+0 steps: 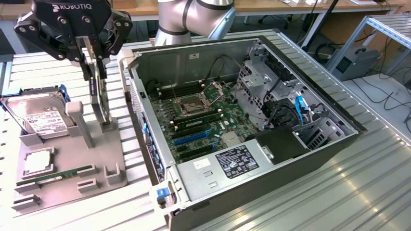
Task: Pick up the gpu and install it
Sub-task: 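Pick up the gpu and move the gpu toward the slot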
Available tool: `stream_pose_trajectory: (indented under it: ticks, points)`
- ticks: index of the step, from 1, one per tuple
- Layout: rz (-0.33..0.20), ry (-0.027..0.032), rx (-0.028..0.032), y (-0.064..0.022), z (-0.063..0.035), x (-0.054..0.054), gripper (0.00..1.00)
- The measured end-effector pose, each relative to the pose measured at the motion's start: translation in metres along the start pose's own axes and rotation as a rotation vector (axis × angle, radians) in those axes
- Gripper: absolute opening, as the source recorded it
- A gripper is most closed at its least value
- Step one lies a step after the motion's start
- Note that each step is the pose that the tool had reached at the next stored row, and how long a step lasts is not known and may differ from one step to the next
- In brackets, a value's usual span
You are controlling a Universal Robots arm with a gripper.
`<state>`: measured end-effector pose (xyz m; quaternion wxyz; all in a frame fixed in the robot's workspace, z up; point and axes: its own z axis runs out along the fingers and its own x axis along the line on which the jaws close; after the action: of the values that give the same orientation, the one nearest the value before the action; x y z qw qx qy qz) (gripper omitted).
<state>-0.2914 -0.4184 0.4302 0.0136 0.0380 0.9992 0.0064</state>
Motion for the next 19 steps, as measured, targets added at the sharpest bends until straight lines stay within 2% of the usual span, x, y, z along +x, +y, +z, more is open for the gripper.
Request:
stream_pose_trajectory:
  ticks: [19]
  points:
    - [0.000, 0.0000, 0.0000, 0.0005, 0.0002, -0.0068, 0.27]
